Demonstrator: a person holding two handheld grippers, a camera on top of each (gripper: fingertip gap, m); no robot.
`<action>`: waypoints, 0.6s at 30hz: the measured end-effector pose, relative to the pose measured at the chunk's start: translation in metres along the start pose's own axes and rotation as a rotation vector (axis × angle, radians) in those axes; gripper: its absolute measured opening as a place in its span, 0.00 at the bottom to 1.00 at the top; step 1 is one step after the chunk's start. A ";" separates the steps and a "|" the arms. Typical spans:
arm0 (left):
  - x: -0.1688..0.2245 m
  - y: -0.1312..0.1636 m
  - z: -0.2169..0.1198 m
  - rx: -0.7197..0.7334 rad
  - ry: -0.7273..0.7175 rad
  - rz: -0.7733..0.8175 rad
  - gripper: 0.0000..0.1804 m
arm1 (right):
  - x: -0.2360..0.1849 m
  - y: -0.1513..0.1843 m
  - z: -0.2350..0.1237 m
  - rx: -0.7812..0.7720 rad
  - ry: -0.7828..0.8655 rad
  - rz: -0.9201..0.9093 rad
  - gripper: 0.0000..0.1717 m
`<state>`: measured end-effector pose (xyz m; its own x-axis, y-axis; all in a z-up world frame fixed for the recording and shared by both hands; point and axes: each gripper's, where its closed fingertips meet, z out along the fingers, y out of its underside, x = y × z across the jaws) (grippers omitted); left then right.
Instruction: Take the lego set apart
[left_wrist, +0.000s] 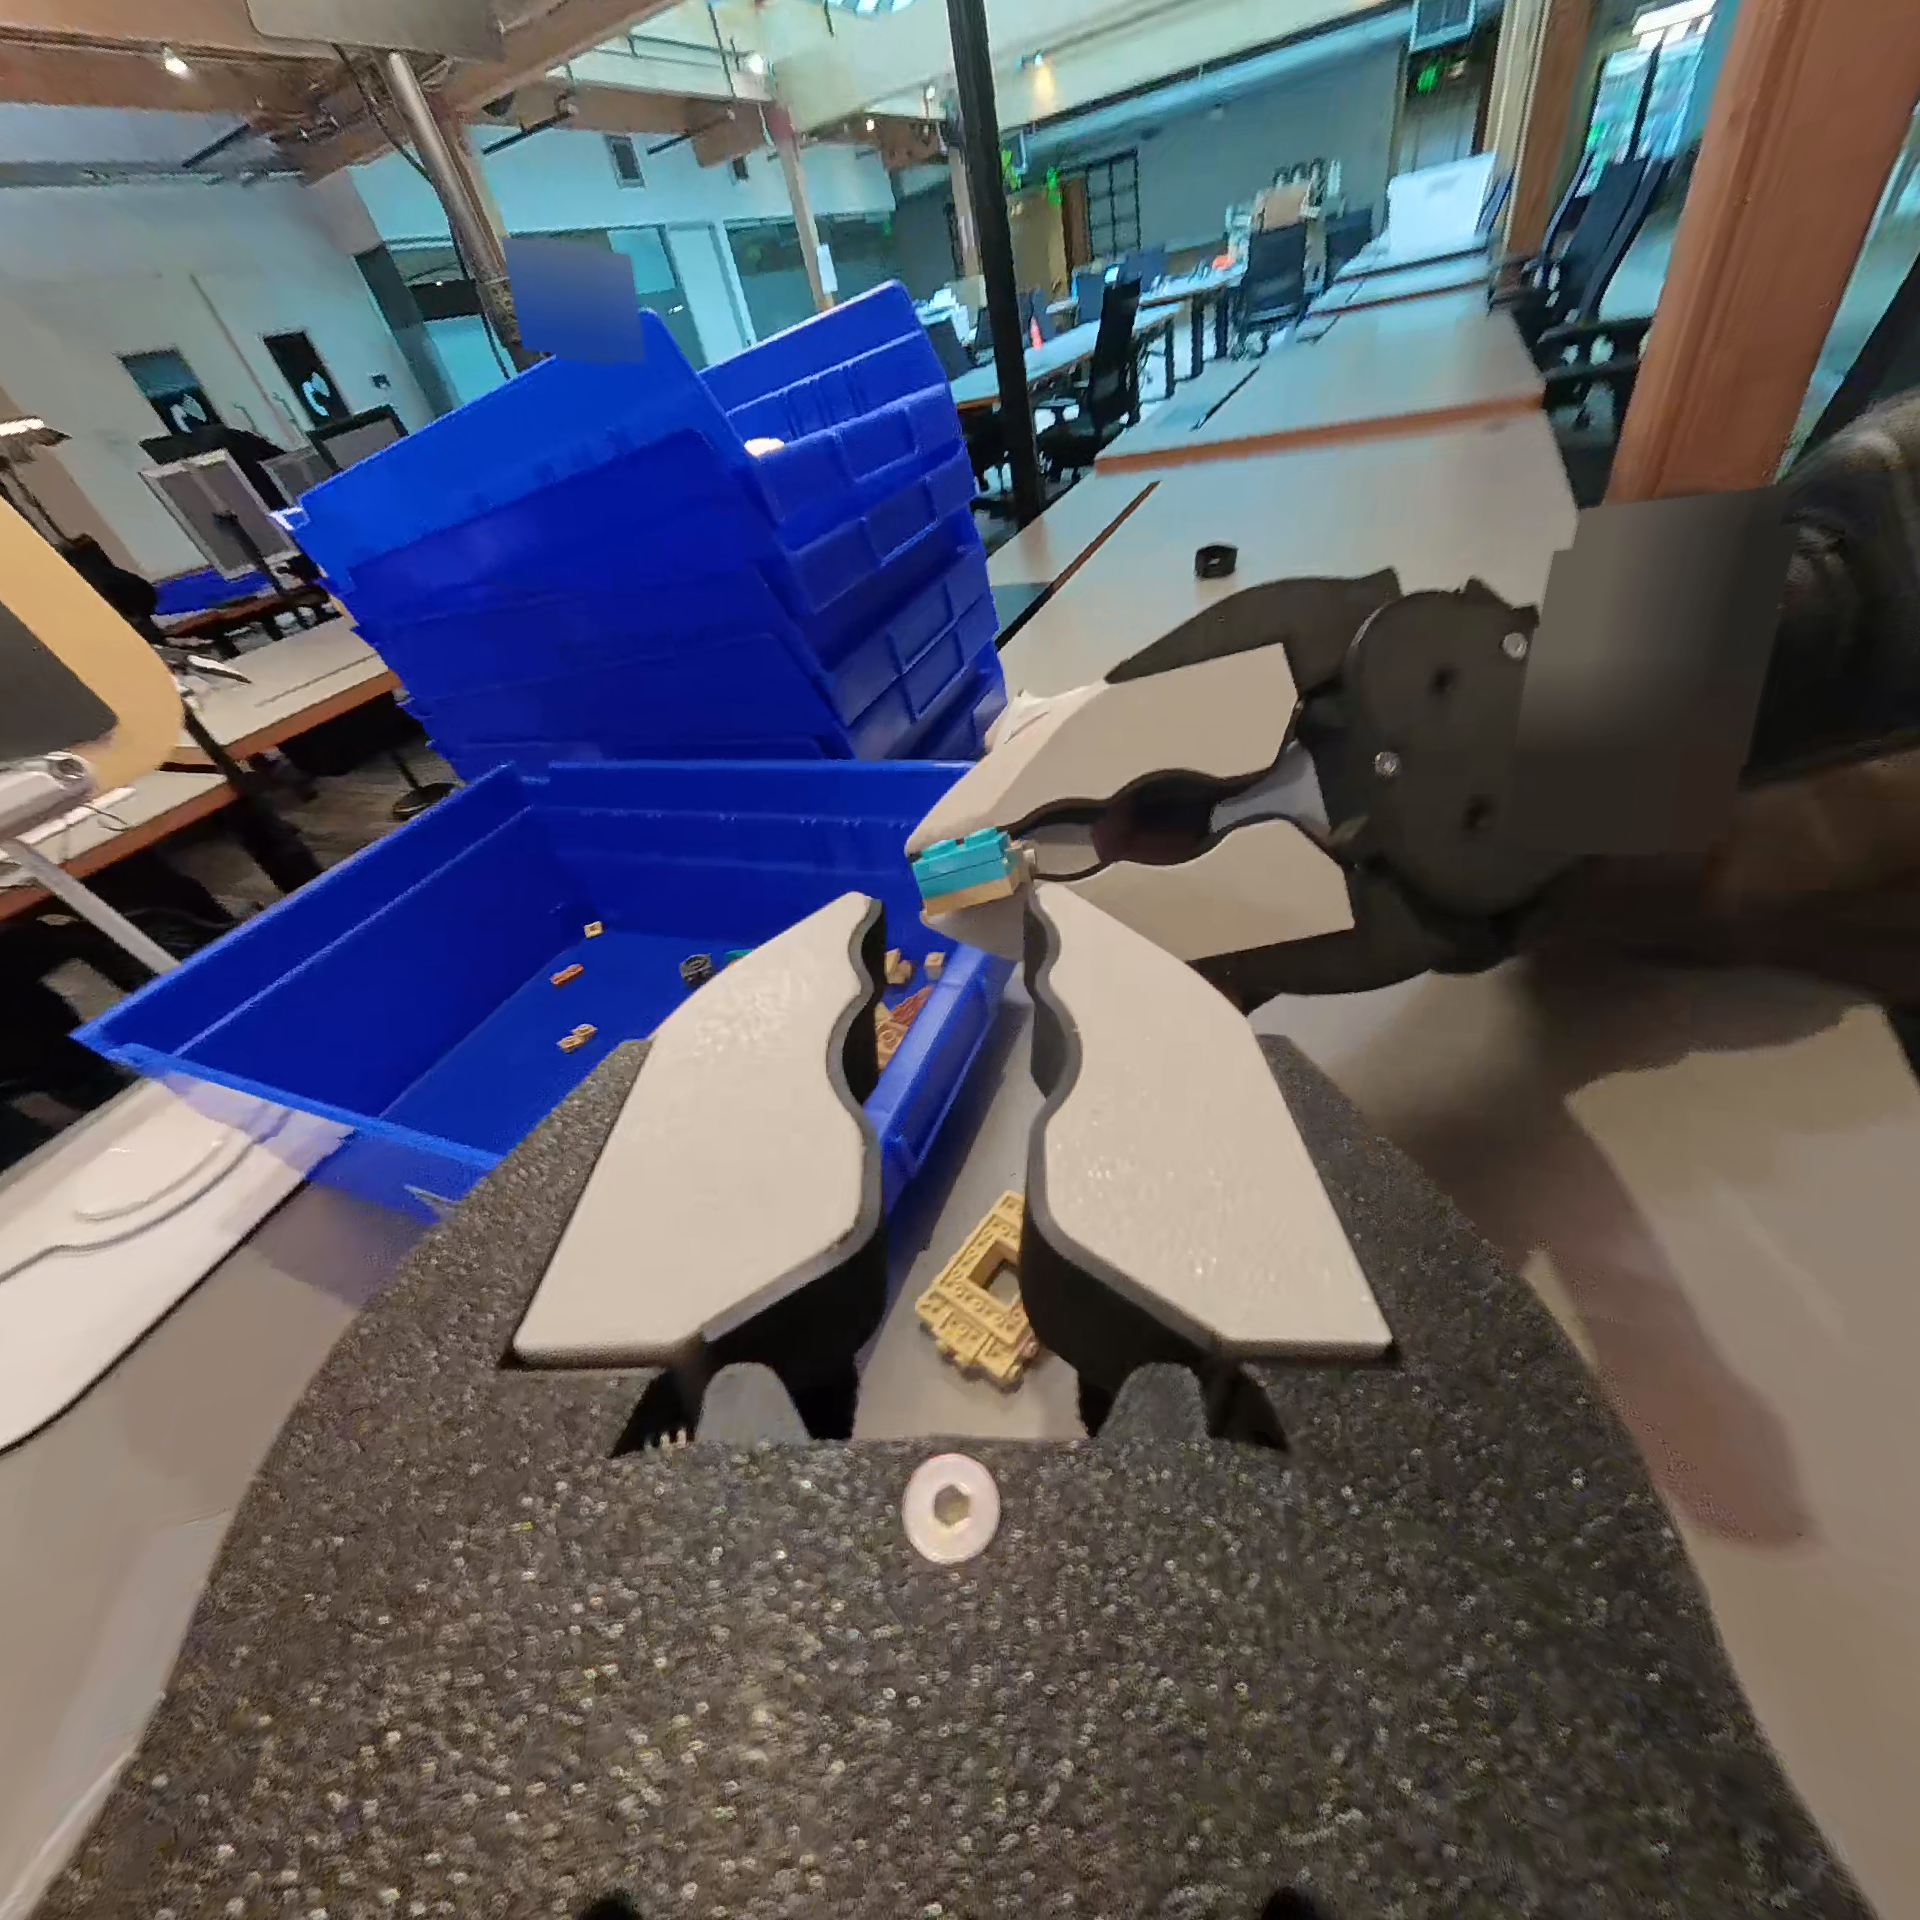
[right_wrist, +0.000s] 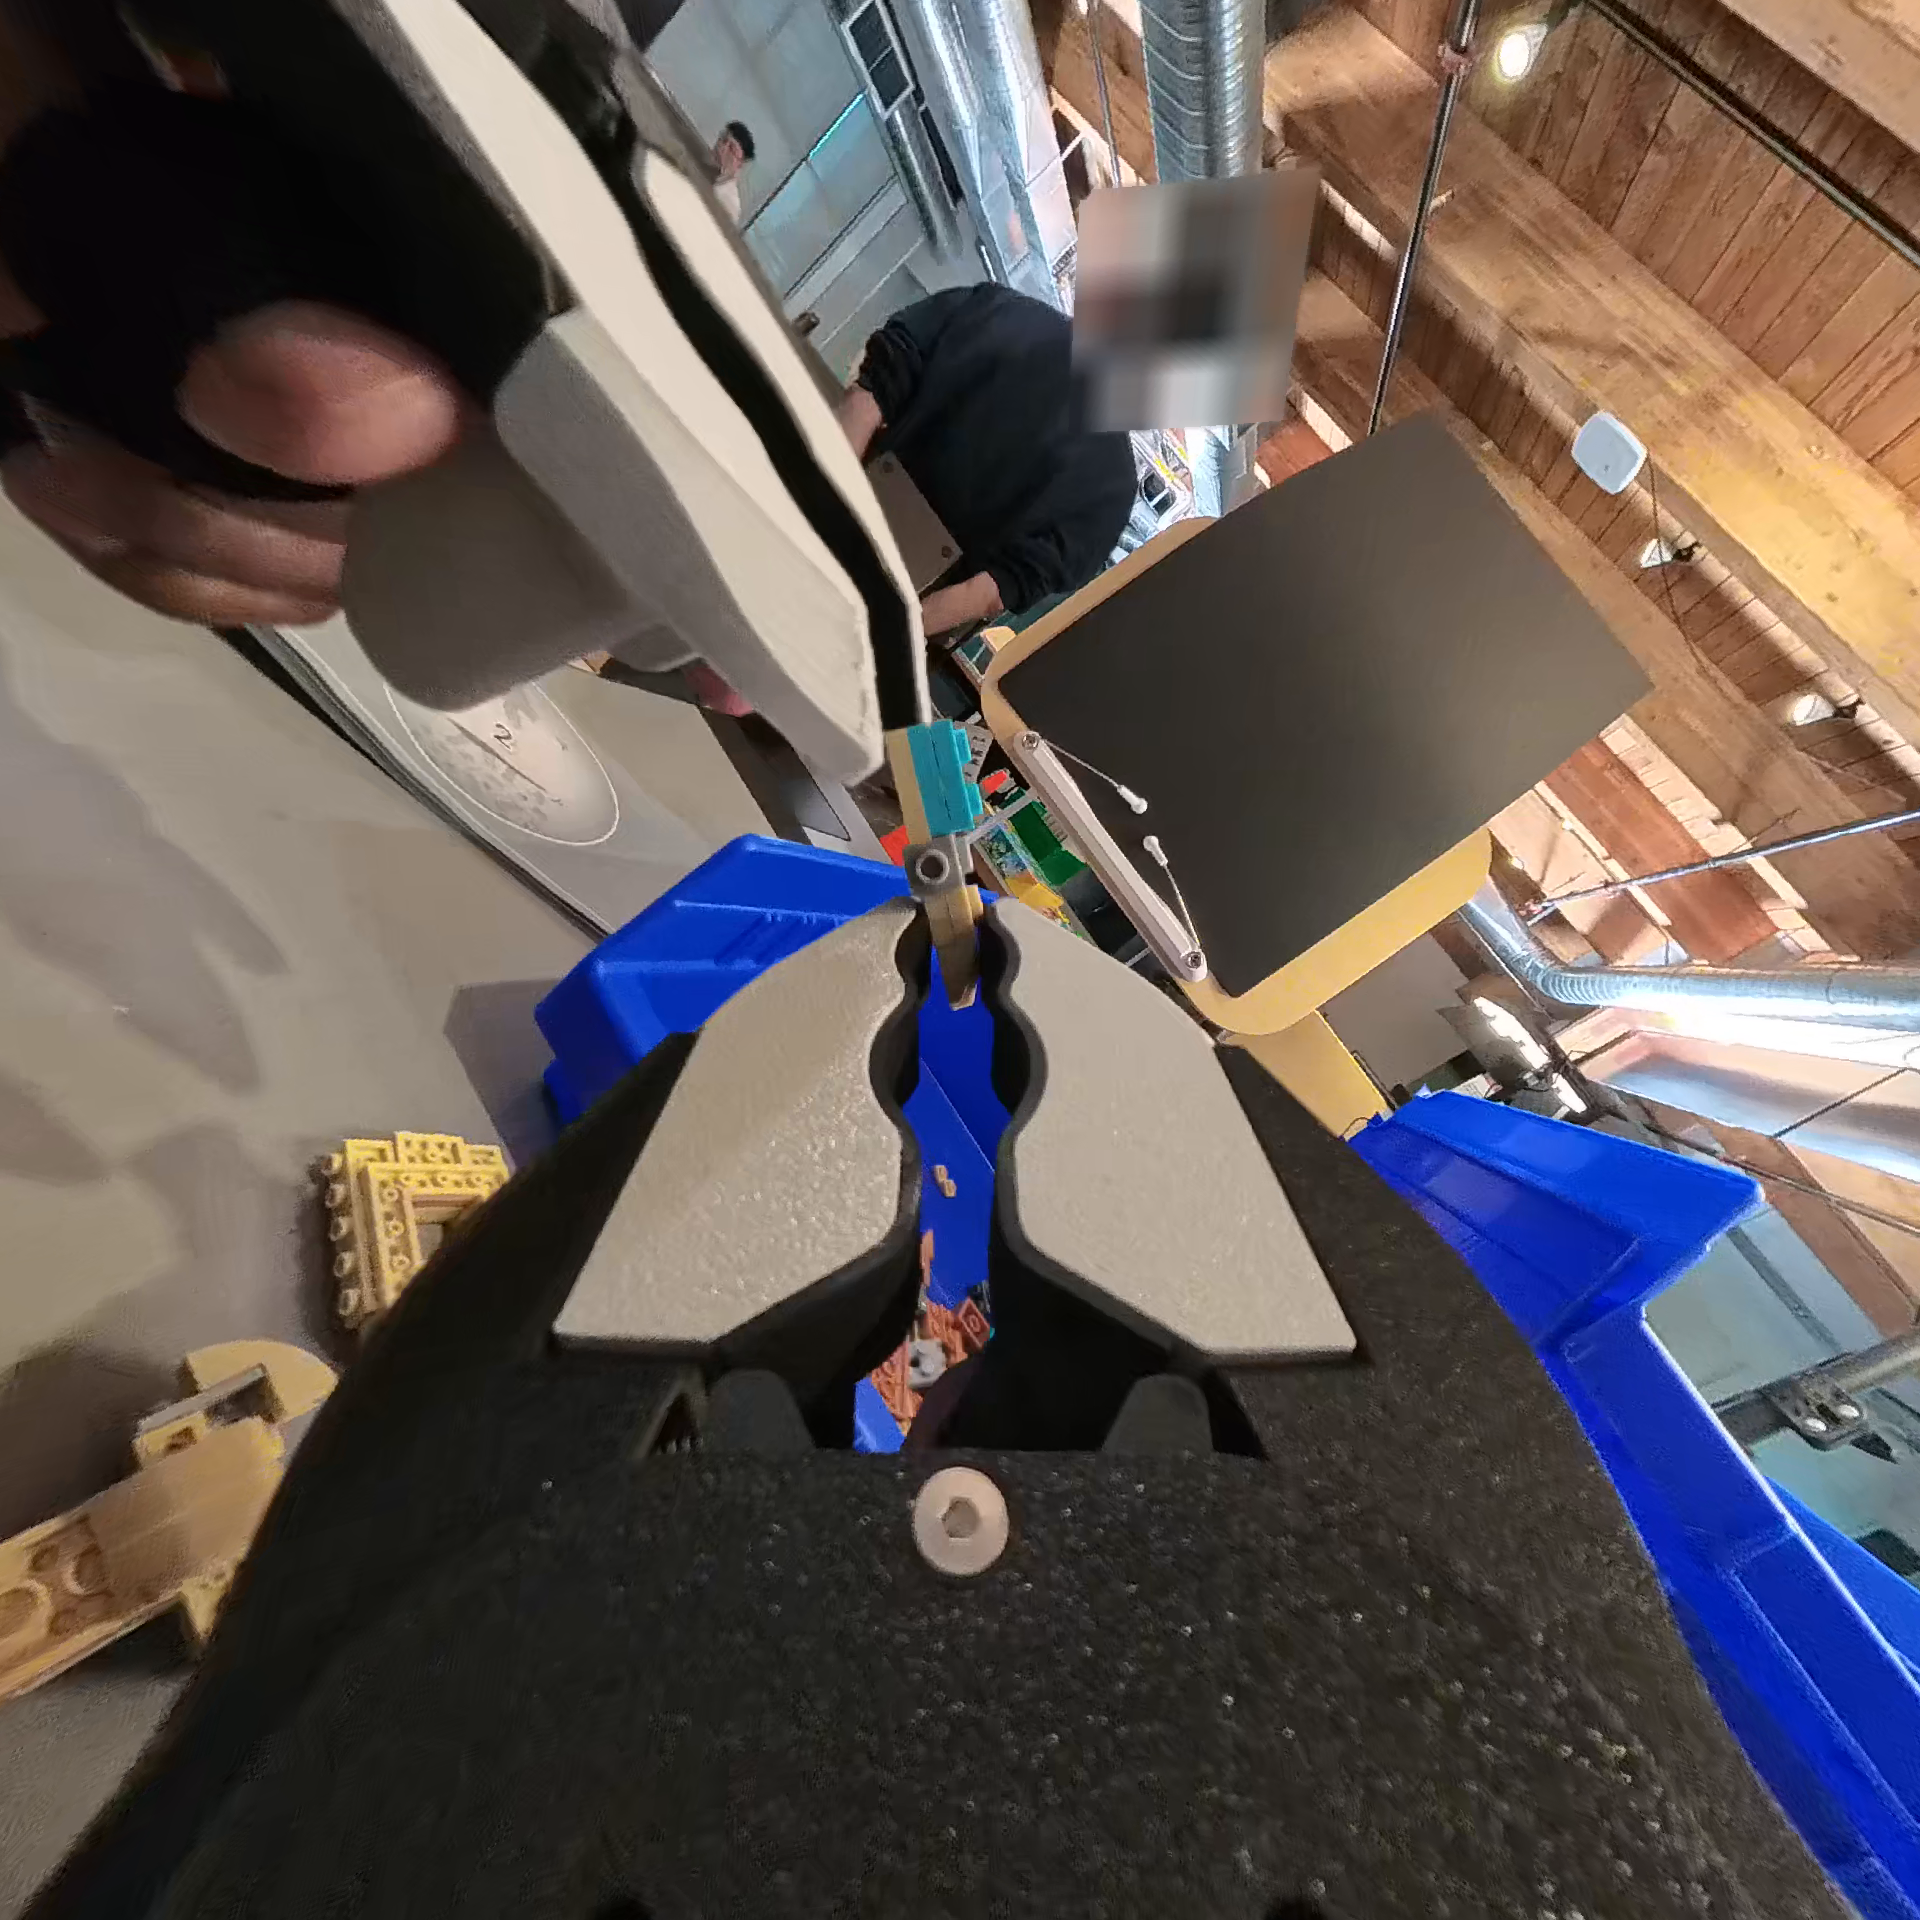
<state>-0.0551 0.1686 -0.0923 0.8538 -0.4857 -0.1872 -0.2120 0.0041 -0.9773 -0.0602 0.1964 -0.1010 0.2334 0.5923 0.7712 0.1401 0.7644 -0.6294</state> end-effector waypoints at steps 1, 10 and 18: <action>0.001 -0.001 0.000 0.011 0.011 -0.020 0.14 | 0.000 -0.001 0.000 0.003 0.004 0.007 0.05; 0.005 -0.004 0.005 0.065 0.029 -0.082 0.11 | 0.003 -0.007 -0.001 0.018 0.049 0.014 0.04; 0.005 -0.011 0.006 0.160 0.005 -0.097 0.10 | 0.006 -0.009 -0.001 0.015 0.103 0.029 0.05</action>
<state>-0.0458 0.1716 -0.0826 0.8640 -0.4953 -0.0911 -0.0500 0.0957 -0.9942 -0.0592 0.1925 -0.0905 0.3348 0.5856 0.7383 0.1179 0.7513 -0.6494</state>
